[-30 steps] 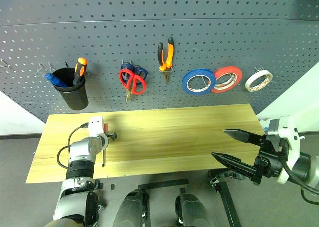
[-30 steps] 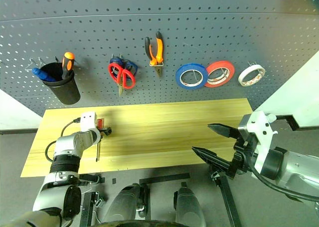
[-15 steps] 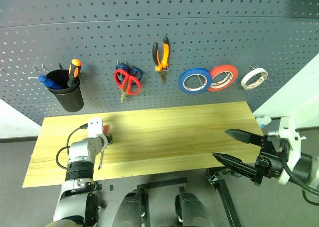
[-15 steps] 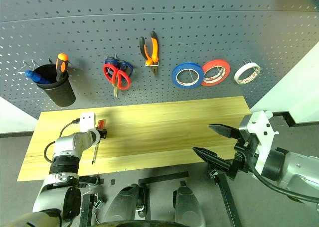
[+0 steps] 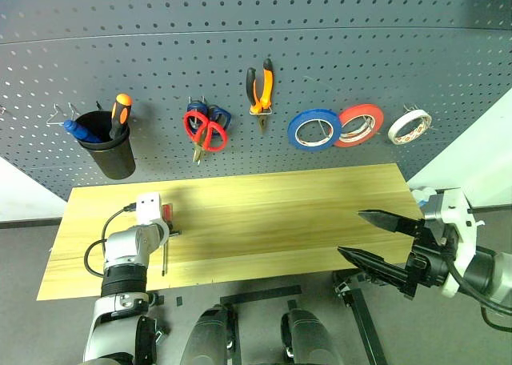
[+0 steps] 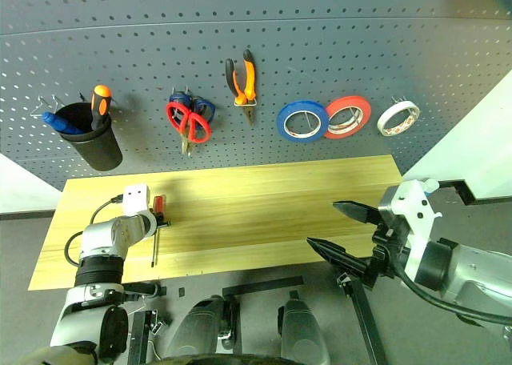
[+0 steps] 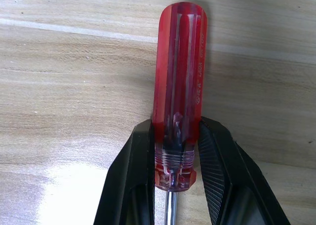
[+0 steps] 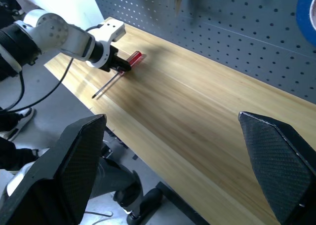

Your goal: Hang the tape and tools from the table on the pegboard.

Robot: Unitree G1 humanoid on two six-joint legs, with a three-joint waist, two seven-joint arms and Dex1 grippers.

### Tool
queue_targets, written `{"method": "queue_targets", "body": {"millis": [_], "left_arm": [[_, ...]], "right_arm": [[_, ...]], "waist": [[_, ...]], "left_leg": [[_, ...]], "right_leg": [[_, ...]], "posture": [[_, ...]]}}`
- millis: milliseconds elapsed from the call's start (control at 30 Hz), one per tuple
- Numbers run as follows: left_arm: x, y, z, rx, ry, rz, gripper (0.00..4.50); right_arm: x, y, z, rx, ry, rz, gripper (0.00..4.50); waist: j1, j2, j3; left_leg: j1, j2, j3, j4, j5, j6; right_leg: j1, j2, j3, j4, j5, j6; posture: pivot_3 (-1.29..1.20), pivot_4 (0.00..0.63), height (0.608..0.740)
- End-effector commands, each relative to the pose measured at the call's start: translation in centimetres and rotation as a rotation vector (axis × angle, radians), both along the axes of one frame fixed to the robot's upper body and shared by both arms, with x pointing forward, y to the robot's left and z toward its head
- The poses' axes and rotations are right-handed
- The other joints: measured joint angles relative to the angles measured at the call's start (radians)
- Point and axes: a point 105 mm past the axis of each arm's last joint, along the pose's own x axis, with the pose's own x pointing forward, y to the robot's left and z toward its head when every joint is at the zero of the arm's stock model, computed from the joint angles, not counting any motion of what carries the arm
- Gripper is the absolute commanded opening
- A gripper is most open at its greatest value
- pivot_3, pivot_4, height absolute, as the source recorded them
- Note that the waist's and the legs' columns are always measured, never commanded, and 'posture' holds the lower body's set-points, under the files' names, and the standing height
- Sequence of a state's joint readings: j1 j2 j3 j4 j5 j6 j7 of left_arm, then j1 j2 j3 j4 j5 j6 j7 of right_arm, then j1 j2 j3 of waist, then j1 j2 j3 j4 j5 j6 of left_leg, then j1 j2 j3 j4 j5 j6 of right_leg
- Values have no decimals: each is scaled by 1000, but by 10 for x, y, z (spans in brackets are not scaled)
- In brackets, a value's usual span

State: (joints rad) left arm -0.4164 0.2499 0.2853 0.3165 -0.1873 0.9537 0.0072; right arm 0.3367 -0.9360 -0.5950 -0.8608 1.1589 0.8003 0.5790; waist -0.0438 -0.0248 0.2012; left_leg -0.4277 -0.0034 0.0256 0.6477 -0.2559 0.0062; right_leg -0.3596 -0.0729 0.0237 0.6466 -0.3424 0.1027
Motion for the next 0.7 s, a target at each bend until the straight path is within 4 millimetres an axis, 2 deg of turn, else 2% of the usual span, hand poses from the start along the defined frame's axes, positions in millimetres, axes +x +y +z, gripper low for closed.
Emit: {"method": "queue_targets", "body": {"millis": [33,200,400,567,700], "left_arm": [[-2,-13,3,-9,-28,-59,863],[-12,-30,-3,-28,-16,-111,863],[-20,-49,-1,-44,-30,-188,863],[-21,-65,2,-43,-50,-266,863],[-18,-77,12,-5,-110,-355,863]], "right_arm": [[2,3,4,2,-38,11,4500],[7,4,4,6,-57,14,4500],[15,5,6,11,-91,11,4500],[21,5,5,15,-115,3,4500],[24,6,5,19,-134,-3,4500]], "waist": [[0,0,0],[1,0,0],[4,1,-1],[8,1,-3],[11,2,-5]], "left_leg": [[0,0,0,0,0,0],[0,0,0,0,0,0],[0,-1,0,0,0,0],[0,-1,0,0,0,-1],[0,-2,1,0,1,-1]], "right_leg": [[0,0,0,0,0,0],[0,0,0,0,0,0],[0,0,0,0,0,0],[0,0,-1,1,0,1],[0,1,-1,2,1,1]], "posture": [[-136,230,740],[-122,204,740],[-104,172,740],[-93,153,740],[-85,136,740]]}}
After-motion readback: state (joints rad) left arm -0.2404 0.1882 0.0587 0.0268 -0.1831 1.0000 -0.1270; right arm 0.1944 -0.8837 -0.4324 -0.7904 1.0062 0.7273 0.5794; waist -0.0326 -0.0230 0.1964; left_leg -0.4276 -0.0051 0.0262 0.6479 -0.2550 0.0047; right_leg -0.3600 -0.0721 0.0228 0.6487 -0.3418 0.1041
